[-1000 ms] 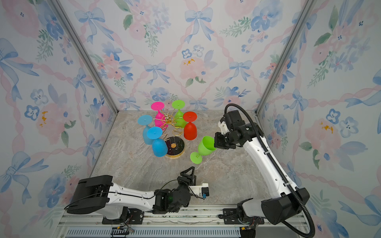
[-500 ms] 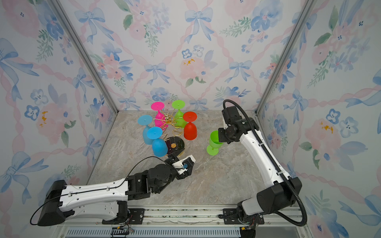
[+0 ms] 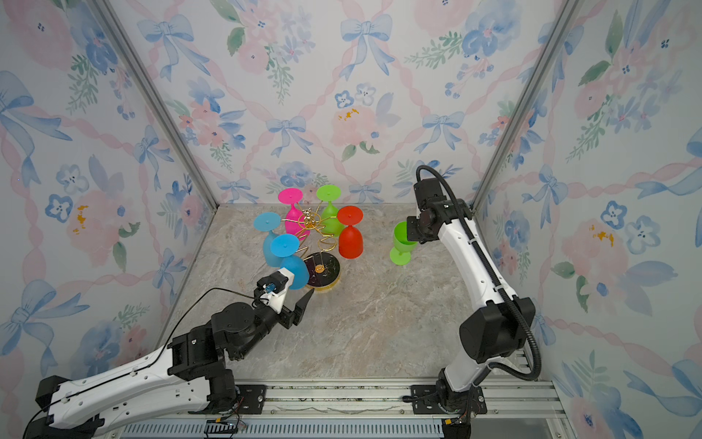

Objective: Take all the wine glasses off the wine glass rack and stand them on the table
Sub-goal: 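Carry the green glass away with the right gripper while the left gripper withdraws, then lower the green glass upright beside the rack and open the right gripper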

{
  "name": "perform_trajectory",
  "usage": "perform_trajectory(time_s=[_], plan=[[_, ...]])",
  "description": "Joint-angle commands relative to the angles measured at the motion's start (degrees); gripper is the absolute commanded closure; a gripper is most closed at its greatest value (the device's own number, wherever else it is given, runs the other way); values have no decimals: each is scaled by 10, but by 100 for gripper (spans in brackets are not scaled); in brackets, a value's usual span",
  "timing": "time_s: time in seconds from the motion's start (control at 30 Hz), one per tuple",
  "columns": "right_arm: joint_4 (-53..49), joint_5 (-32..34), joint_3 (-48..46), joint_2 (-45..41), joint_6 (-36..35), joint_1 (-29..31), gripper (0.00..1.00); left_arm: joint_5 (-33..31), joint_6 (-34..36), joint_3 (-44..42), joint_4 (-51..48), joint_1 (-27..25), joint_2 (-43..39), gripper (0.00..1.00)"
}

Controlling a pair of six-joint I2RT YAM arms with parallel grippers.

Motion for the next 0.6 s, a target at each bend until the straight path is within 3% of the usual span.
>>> perform_trajectory(time_s=[0.0, 0.27, 0.57], plan=[[1, 7, 50, 40, -10, -6, 100, 1, -54, -8, -71, 14, -27, 21], [-8, 2, 132, 128, -10, -6, 100, -15, -98, -35, -131, 49, -128, 20], [-2, -17, 190, 208, -10, -7, 100, -51, -119, -28, -148, 82, -145, 19]])
